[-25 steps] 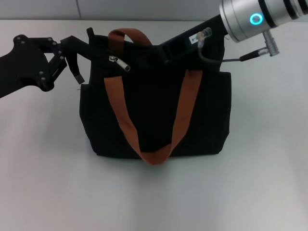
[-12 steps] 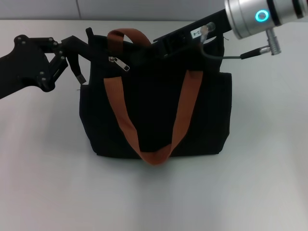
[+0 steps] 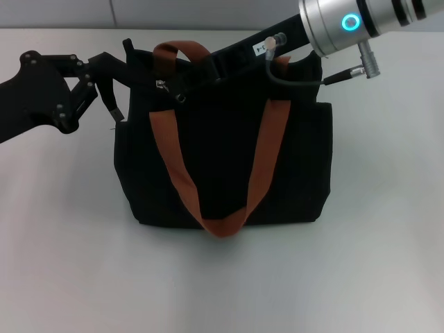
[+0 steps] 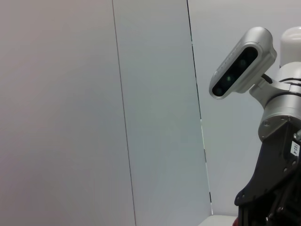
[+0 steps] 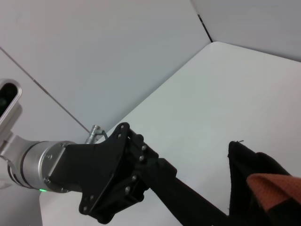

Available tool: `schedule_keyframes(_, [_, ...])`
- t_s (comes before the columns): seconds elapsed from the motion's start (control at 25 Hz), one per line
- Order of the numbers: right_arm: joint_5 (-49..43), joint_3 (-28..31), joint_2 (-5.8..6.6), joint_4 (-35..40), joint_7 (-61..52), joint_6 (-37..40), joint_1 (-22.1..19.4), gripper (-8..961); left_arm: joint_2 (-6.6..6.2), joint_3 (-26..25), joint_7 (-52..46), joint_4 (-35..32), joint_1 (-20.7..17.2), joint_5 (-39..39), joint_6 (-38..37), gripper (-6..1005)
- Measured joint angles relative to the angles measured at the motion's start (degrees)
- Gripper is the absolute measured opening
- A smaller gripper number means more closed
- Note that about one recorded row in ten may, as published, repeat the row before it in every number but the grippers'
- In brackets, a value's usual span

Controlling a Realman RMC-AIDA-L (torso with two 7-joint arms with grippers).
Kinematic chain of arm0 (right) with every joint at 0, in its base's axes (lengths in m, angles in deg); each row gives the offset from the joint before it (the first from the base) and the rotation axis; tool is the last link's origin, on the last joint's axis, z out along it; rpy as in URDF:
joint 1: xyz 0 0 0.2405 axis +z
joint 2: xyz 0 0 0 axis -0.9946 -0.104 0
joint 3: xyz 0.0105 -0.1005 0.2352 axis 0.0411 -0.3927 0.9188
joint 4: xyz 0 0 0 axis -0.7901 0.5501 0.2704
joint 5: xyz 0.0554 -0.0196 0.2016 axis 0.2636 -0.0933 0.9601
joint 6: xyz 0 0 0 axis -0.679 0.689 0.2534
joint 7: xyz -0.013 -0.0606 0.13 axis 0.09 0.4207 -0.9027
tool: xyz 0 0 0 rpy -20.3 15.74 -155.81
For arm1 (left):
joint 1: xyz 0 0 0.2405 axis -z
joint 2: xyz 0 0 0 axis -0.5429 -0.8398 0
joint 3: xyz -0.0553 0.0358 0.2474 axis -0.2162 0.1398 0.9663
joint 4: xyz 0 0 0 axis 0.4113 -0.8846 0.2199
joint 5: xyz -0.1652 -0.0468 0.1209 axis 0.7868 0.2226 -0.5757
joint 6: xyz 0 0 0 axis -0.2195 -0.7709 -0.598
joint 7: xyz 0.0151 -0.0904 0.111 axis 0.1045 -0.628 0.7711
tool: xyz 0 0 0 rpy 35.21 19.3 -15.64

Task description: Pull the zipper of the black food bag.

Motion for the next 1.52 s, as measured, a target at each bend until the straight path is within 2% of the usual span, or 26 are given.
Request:
schedule_keyframes(1.08, [1.95,-1.09,0.21,-1.42,1.19,-1.02,0.28,234,-0.11,0.00,-0.03,0.00,-0.11,0.00,-0.42,56])
schedule_keyframes(1.52, [2.54,-3.74,-0.12,-1.94,1.86,-2.62,0.36,234,-0.11,-0.17,-0.03,0.00,-0.04,0.00,-1.12,57])
